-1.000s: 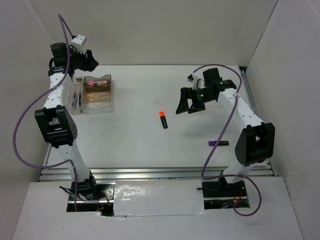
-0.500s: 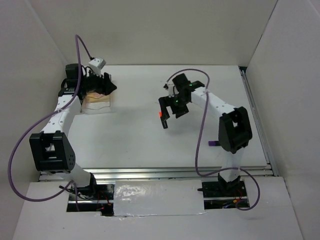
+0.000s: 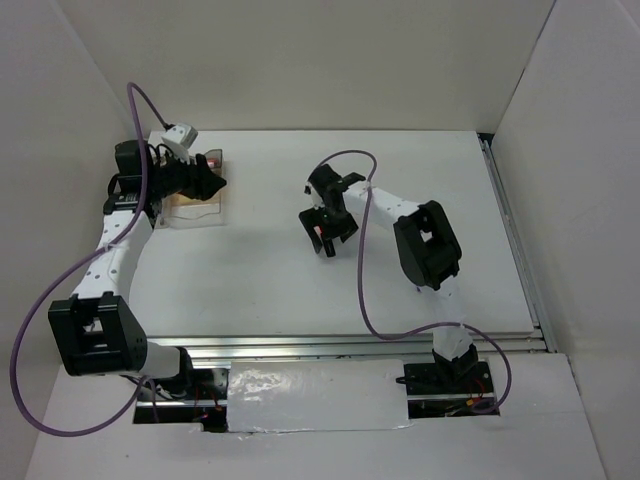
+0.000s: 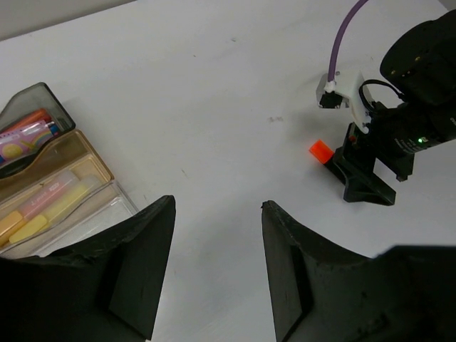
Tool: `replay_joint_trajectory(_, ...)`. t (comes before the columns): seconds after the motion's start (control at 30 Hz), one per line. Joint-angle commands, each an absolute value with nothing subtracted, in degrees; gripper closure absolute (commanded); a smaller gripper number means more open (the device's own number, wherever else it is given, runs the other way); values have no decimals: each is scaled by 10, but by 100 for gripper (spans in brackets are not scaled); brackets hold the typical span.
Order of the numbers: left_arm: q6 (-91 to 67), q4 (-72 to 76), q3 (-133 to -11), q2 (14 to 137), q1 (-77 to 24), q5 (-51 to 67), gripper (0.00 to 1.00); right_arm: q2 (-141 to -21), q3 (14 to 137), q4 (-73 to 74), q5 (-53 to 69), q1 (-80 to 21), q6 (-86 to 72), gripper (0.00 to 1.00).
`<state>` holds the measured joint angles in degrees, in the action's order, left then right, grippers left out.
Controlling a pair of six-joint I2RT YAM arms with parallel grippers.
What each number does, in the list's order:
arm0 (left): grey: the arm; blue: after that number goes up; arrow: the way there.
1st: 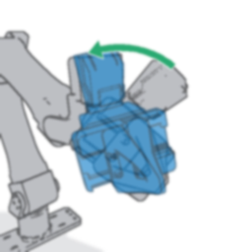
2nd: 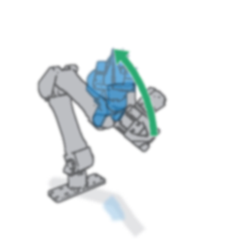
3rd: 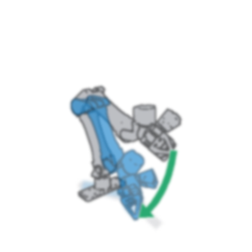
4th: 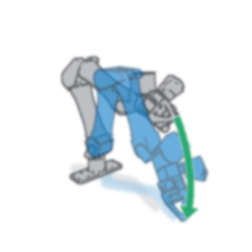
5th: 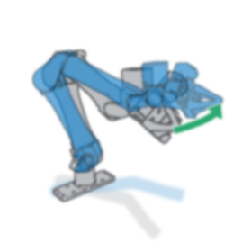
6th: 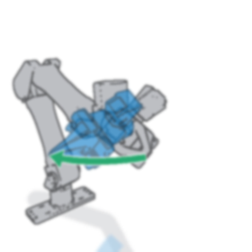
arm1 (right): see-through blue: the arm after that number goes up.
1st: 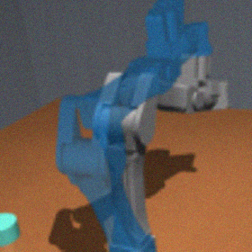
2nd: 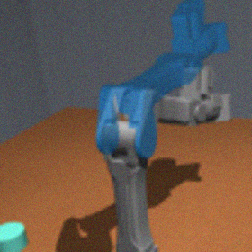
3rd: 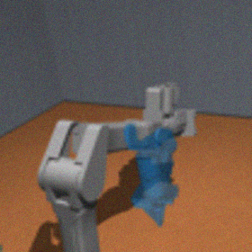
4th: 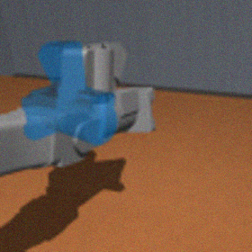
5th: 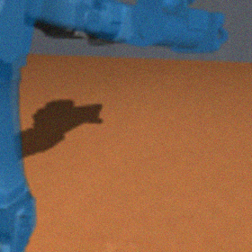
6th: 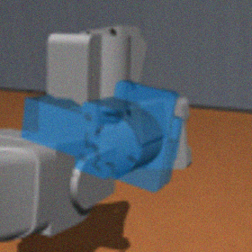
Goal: Sort the stationery into containers
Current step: Pick up the pen from the center of the board.
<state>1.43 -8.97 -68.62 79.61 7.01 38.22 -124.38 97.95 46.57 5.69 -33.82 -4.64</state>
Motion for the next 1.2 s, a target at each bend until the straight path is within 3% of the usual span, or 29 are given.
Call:
replay_joint_trajectory(0.0,5,-68,-679,792,73,408,36,-1266,1018,450,11,-349,-47,13)
replay_joint_trajectory(0.13,8,-68,-677,788,75,404,37,-1266,999,439,2,-349,-42,33)
replay_joint_trajectory(0.3,6,-62,-670,790,76,407,37,-1263,973,426,2,-346,-35,35)
replay_joint_trajectory(0.37,5,-61,-667,791,76,412,37,-1261,957,420,2,-345,-29,41)
replay_joint_trajectory(0.4,6,-60,-665,790,77,414,37,-1259,950,414,2,-345,-27,48)
replay_joint_trajectory(0.43,8,-60,-664,789,77,422,37,-1257,941,412,2,-343,-24,65)
replay_joint_trajectory(0.53,30,-68,-663,787,78,442,37,-1242,930,412,20,-332,-11,87)
replay_joint_trajectory(0.6,67,-80,-666,784,77,453,37,-1232,922,419,45,-327,-7,97)
replay_joint_trajectory(0.7,154,-125,-677,781,62,478,37,-1198,899,438,124,-316,36,100)
replay_joint_trajectory(0.87,364,-261,-676,761,-44,448,37,-1145,894,515,281,-301,118,100)
replay_joint_trajectory(1.17,477,-356,-642,738,-272,354,39,-1172,932,766,548,-274,282,100)
